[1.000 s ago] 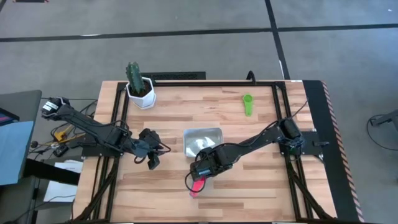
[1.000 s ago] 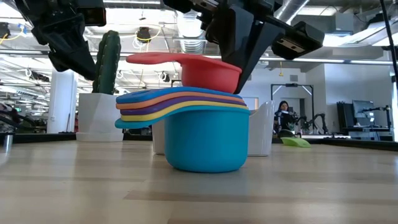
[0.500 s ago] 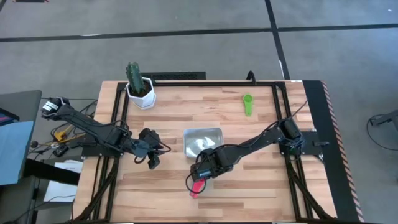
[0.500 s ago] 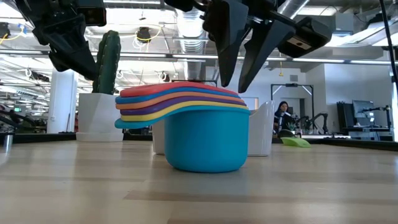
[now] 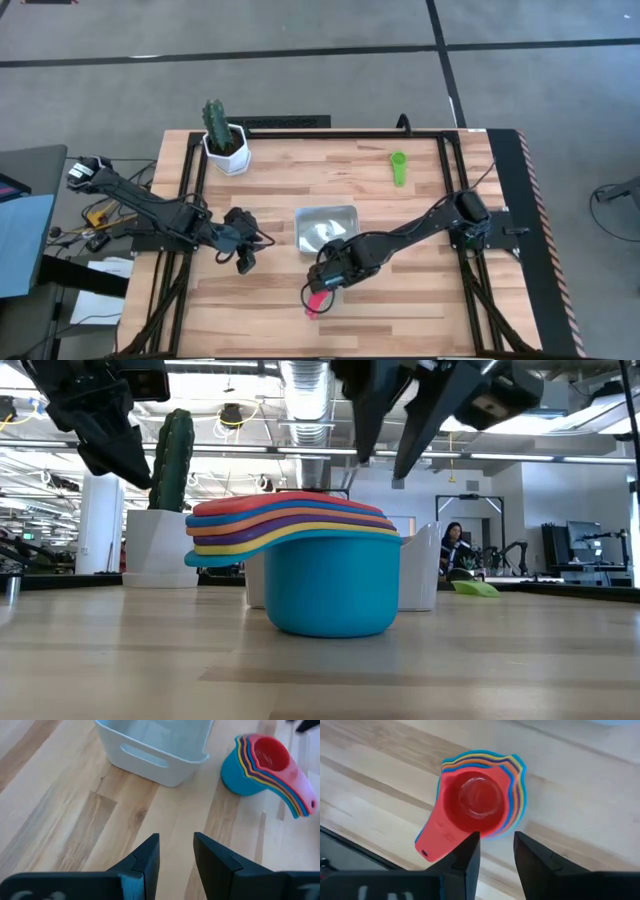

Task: Nest measuring cups in basket
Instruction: Stack the green measuring cup on top of the red measuring cup

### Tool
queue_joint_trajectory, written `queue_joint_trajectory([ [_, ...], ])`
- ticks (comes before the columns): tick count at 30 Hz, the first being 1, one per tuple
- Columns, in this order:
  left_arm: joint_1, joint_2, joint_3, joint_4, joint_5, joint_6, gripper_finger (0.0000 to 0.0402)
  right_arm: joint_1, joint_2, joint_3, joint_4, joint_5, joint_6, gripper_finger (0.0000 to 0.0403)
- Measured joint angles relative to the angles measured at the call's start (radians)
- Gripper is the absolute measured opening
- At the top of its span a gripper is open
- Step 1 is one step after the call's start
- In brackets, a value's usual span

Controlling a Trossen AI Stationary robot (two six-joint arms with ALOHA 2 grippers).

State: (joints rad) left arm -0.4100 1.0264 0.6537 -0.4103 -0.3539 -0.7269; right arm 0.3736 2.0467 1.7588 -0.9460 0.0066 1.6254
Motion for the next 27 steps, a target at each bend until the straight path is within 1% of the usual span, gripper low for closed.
queue_joint_trajectory([
  [3, 0.0, 0.0, 0.0, -0.002, 0.021, 0.034, 0.0106, 0.001, -0.031, 0.0, -0.014, 0.027, -0.008, 0.0136],
  [5, 0.0, 0.0, 0.0, -0.003, 0.035, 0.059, 0.0106, 0.0, -0.063, 0.0, -0.034, 0.064, -0.011, 0.0129],
  [9, 0.0, 0.0, 0.0, -0.003, 0.047, 0.111, 0.0106, -0.012, -0.127, 0.001, -0.127, 0.126, -0.011, 0.0118],
  [13, 0.0, 0.0, 0.0, -0.004, 0.071, 0.173, 0.0106, -0.043, -0.166, 0.0, -0.272, 0.129, -0.021, 0.0112],
  [16, 0.0, 0.0, 0.0, -0.024, 0.075, 0.192, 0.0106, -0.073, -0.188, -0.01, -0.343, 0.127, -0.061, 0.0107],
  [21, 0.0, 0.0, 0.0, -0.091, 0.084, 0.198, 0.0106, -0.141, -0.269, -0.097, -0.345, 0.128, -0.1, 0.0103],
  [24, 0.005, 0.0, 0.0, -0.115, 0.08, 0.235, 0.0106, -0.192, -0.333, -0.193, -0.335, 0.127, -0.121, 0.0101],
  [27, 0.031, 0.0, 0.0, -0.114, 0.083, 0.276, 0.0106, -0.254, -0.412, -0.312, -0.29, 0.126, -0.153, 0.0101],
])
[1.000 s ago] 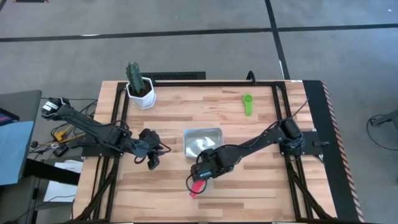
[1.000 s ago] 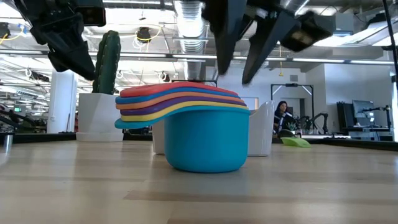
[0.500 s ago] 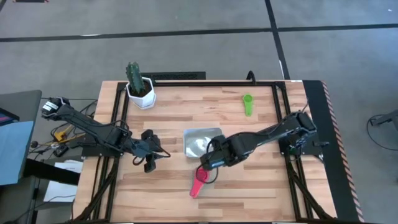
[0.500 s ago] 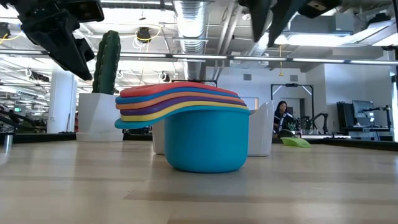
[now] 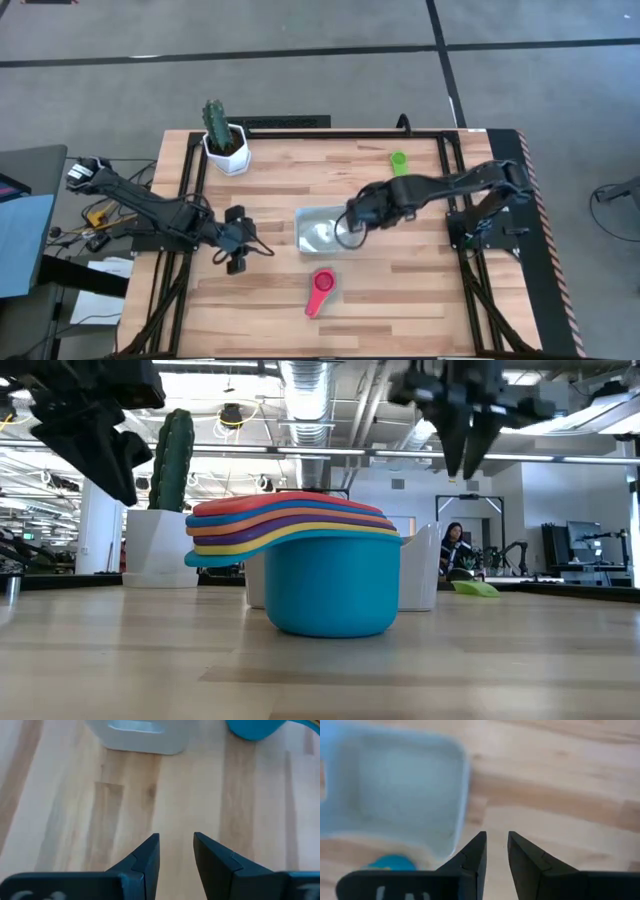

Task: Nest measuring cups in basket
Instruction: Stack the green measuring cup on top of the red measuring cup

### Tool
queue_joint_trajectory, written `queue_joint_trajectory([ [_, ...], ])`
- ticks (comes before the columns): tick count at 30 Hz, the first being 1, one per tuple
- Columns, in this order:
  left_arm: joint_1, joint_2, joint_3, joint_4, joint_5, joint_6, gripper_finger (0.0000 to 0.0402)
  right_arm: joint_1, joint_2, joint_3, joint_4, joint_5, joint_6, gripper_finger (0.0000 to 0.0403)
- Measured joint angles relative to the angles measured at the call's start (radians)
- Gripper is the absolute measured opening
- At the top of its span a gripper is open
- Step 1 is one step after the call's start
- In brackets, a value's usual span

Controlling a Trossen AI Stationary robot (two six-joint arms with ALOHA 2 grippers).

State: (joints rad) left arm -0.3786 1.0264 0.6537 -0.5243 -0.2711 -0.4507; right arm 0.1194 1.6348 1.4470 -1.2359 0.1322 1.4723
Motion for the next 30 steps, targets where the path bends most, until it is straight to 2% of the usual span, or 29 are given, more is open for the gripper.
queue_joint_trajectory([
  [6, 0.106, 0.0, 0.0, 0.0, 0.003, 0.024, 0.0106, -0.169, -0.149, -0.214, 0.042, 0.027, -0.047, 0.0103],
  [13, 0.289, 0.001, 0.0, 0.038, -0.019, 0.081, 0.0106, -0.522, -0.227, -0.383, 0.121, 0.057, -0.366, 0.0104],
  [18, 0.387, 0.001, 0.0, 0.103, -0.149, 0.069, 0.0106, -0.775, -0.191, -0.428, 0.3, 0.037, -0.624, 0.0104],
  [21, 0.422, 0.001, 0.0, 0.125, -0.197, 0.024, 0.0106, -0.894, -0.145, -0.427, 0.365, 0.026, -0.704, 0.0104],
  [25, 0.451, 0.001, 0.0, 0.134, -0.215, -0.04, 0.0106, -0.999, -0.072, -0.427, 0.414, 0.001, -0.795, 0.0104],
  [30, 0.466, 0.001, 0.0, 0.134, -0.251, -0.083, 0.0106, -1.069, 0.024, -0.428, 0.466, -0.059, -0.893, 0.0104],
])
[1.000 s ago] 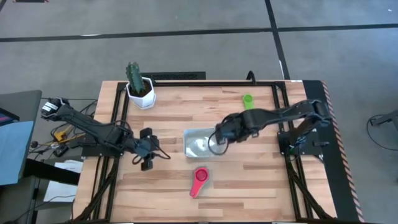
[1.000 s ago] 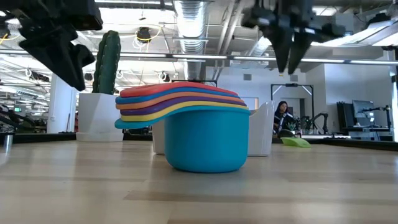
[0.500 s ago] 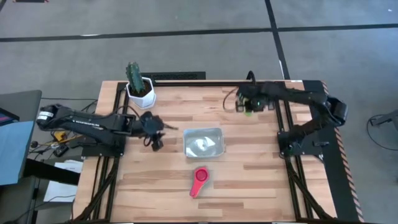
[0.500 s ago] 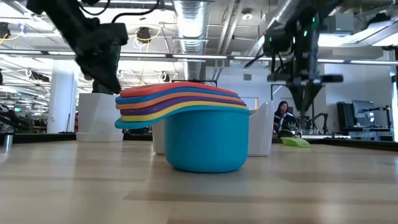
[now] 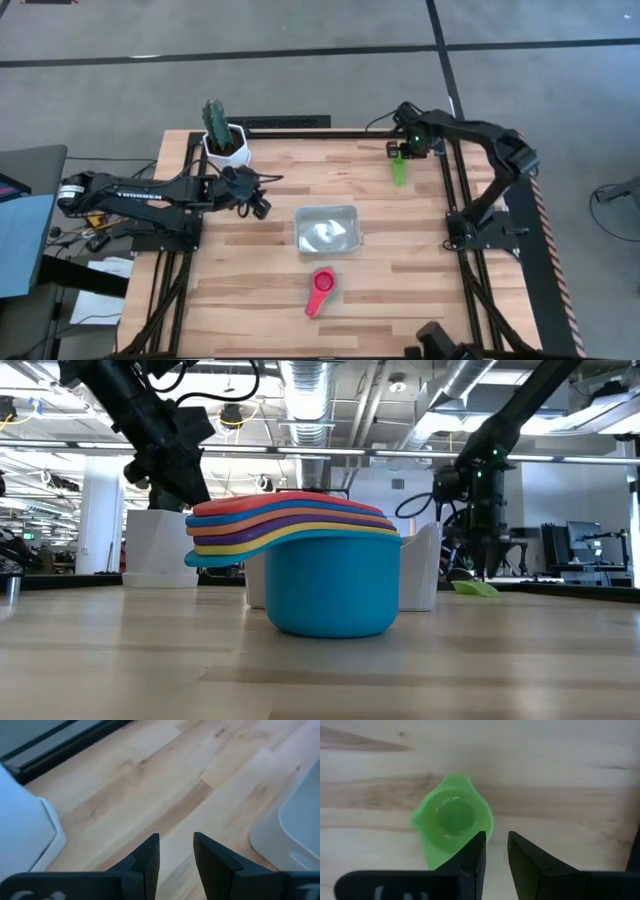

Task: Nest measuring cups in basket
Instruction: Stack the green measuring cup on top of the red measuring cup

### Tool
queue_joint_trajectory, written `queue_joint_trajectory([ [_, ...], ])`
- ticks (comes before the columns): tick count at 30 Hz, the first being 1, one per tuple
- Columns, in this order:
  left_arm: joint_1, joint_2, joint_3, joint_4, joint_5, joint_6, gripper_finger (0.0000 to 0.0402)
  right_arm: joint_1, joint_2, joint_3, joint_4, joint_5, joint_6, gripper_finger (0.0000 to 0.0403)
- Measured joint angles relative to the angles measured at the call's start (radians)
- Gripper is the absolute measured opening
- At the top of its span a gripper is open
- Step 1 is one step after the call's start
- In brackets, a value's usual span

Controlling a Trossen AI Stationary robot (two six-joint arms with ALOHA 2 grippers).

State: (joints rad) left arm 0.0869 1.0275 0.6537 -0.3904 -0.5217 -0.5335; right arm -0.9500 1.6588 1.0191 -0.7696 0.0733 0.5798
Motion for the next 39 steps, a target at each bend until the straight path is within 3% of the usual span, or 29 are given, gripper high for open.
queue_joint_trajectory([
  [19, 0.006, 0.0, 0.0, -0.001, -0.05, -0.084, 0.0106, -0.034, 0.108, 0.0, 0.099, -0.077, -0.163, 0.0099],
  [27, 0.006, 0.0, 0.0, -0.007, -0.033, -0.1, 0.0106, -0.034, 0.107, 0.0, 0.1, -0.077, -0.167, 0.0058],
  [32, 0.006, 0.0, 0.0, -0.007, -0.013, -0.101, 0.0106, -0.022, 0.074, 0.0, 0.099, -0.077, -0.17, 0.0011],
  [39, 0.006, 0.0, 0.0, -0.008, -0.009, -0.106, 0.0106, 0.039, -0.038, 0.0, 0.088, -0.079, -0.047, 0.0026],
])
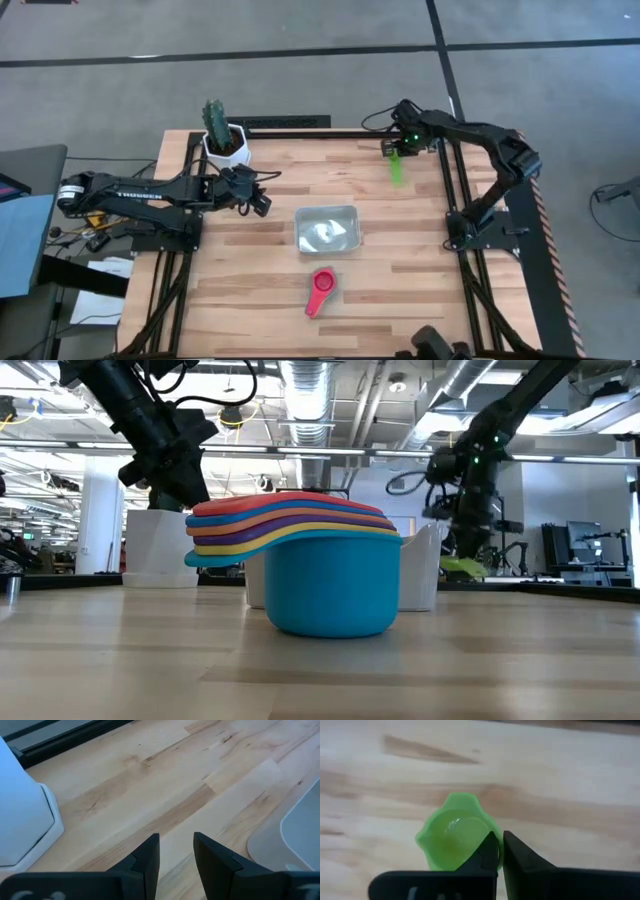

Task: Nest measuring cups in basket
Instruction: Stack the green measuring cup on top of the red measuring cup

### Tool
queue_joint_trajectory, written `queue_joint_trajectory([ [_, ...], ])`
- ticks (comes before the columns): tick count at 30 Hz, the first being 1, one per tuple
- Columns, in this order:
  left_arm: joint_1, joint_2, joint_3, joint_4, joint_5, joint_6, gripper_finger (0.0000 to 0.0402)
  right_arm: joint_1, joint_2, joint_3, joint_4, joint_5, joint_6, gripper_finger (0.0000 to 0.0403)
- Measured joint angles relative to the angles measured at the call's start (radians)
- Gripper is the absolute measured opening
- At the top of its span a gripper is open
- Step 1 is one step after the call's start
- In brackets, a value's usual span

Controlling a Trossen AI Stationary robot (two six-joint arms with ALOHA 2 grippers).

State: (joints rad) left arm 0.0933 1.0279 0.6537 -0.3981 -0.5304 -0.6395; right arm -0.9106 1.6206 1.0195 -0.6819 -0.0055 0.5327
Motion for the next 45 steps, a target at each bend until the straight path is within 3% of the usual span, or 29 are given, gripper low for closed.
queue_joint_trajectory([
  [8, 0.0, 0.0, 0.0, 0.0, 0.02, 0.003, 0.0106, 0.237, -0.141, 0.0, -0.009, 0.058, 0.292, 0.001],
  [16, -0.043, -0.002, 0.0, -0.054, 0.247, 0.096, 0.0106, 0.605, -0.232, 0.0, -0.081, 0.217, 0.792, 0.0012],
  [25, -0.247, -0.028, 0.0, -0.193, 0.178, 0.105, 0.0106, 1.05, -0.183, 0.008, -0.066, 0.332, 1.456, 0.0015],
  [28, -0.297, -0.029, 0.0, -0.184, 0.174, 0.095, 0.0106, 1.166, -0.131, 0.04, -0.062, 0.343, 1.598, 0.0012],
  [34, -0.372, -0.029, 0.0, -0.181, 0.135, 0.069, 0.0106, 1.304, 0.006, 0.146, -0.065, 0.345, 1.72, 0.0014],
  [45, -0.382, -0.029, 0.0, -0.124, 0.072, 0.044, 0.0106, 1.332, 0.172, 0.352, -0.045, 0.35, 1.71, 0.0013],
])
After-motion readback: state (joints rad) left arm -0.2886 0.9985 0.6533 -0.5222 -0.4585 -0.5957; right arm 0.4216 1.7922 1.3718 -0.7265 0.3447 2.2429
